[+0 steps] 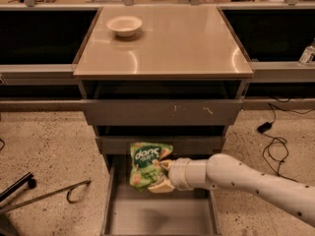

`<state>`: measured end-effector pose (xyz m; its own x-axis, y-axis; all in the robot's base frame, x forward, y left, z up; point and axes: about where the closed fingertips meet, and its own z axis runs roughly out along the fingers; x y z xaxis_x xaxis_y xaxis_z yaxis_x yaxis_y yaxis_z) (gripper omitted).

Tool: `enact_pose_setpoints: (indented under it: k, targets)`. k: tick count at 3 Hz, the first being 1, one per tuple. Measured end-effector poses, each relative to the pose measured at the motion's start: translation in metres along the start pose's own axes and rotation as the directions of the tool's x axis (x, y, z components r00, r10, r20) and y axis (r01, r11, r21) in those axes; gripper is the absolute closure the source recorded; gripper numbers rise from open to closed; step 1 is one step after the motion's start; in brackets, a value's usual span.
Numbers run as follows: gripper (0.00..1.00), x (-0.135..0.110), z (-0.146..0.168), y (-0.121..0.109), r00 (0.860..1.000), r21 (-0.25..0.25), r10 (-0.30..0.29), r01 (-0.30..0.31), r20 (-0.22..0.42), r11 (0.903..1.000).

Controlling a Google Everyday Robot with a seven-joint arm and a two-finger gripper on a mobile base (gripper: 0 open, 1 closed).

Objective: Pick green rice chip bag from bottom drawer and place on counter

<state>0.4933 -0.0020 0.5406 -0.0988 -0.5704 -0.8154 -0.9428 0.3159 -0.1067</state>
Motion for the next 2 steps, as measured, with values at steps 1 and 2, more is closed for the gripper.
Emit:
enact_pose_setpoints:
  k: [1,2]
  targets:
    - [1.0,-0.1038,-0.0543,-0.0083,0.995,-0.019,-0.097,0.098,0.039,0.995]
    - [1.0,-0.1109,-0.059,0.0008,0.992,-0.054,-0.121,0.122,0.024,0.991]
